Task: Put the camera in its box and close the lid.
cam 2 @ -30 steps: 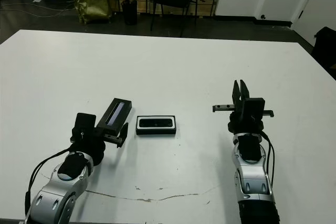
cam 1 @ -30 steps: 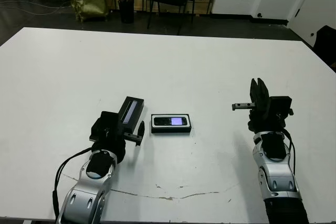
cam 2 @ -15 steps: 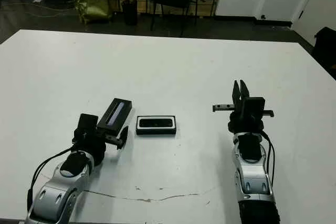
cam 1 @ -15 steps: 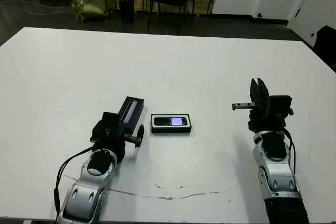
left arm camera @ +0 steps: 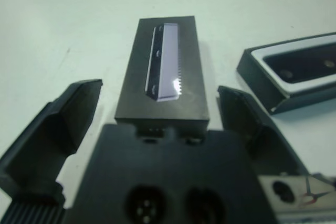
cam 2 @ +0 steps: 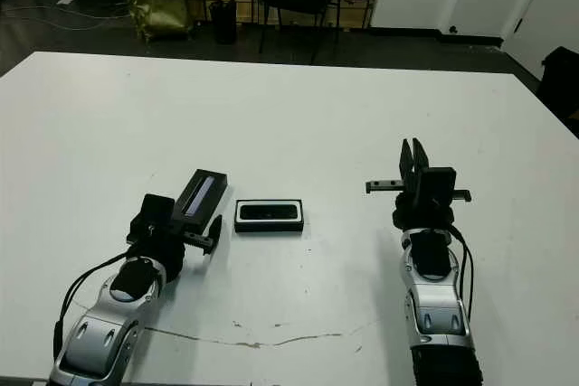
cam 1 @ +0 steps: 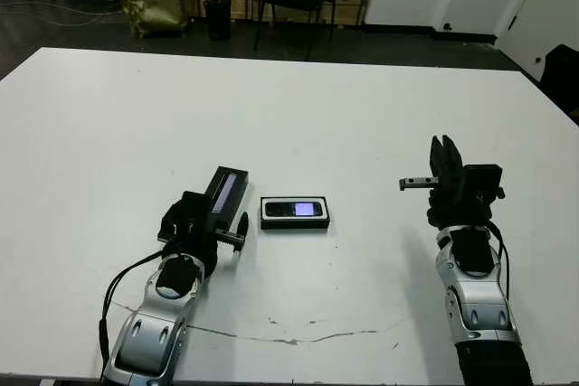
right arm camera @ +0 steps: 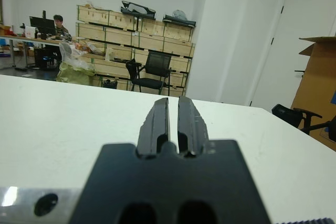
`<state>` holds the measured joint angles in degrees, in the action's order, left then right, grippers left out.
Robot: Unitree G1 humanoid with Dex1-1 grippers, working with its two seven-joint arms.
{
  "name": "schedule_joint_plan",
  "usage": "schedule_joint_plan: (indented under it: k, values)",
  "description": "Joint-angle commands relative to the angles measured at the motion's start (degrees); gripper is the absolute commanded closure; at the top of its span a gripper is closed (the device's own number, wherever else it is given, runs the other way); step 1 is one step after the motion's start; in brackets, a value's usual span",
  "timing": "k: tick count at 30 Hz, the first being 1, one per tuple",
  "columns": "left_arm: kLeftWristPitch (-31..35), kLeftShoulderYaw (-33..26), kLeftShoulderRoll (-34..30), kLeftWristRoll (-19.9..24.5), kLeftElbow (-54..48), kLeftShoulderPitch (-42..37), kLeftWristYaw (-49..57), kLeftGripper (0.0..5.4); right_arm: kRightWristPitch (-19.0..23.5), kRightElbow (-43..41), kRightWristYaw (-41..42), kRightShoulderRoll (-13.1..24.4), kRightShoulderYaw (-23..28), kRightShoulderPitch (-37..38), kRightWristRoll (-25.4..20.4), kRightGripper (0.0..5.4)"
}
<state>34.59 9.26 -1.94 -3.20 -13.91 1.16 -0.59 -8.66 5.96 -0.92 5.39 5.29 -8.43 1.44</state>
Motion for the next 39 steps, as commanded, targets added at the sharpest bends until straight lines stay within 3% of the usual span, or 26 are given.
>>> schedule_joint_plan:
  k: [1, 8, 12, 18, 22, 27, 32, 39]
  values:
    - [2.9, -0.6, 0.4, -0.5, 2.0, 0.5, 0.8, 0.02, 0.9, 0.2, -0.2, 0.5, 0.4, 0.5, 0.1, 5.4]
    - [6.6, -1.0, 1.4, -0.3, -0.9, 0.6, 1.6, 0.02, 1.5, 0.0, 0.0, 0.5, 0.5, 0.4, -0.2, 5.4]
    - [13.6, -0.1, 1.3, -1.3, -3.8, -0.4, 1.9, 0.02, 1.7, -0.1, 0.1, 0.4, 0.5, 0.5, -0.5, 5.4]
    - [10.9, -2.4, 2.7, 1.6, -1.5, -0.2, 1.3, 0.02, 1.4, 0.2, 0.4, 0.4, 0.6, 0.4, -0.7, 5.4]
    - [10.5, 0.4, 0.0, -1.2, -0.7, -1.1, 1.4, 0.02, 1.7, -0.2, 0.1, 0.4, 0.6, 0.5, -0.3, 5.4]
    - [9.3, -0.3, 0.8, -0.9, -0.1, -0.9, 1.4, 0.02, 1.4, 0.0, 0.2, 0.7, 0.5, 0.5, 0.0, 5.4]
    - [14.1, -1.9, 2.8, -0.2, -0.4, -2.8, 2.3, 0.02, 2.6, -0.7, 0.2, 0.6, 0.6, 0.5, -0.1, 5.4]
    - [13.6, -5.7, 5.2, 1.8, 4.5, -4.8, 3.6, 0.02, 1.8, -0.3, 0.4, 0.6, 0.7, 0.7, -0.4, 5.4]
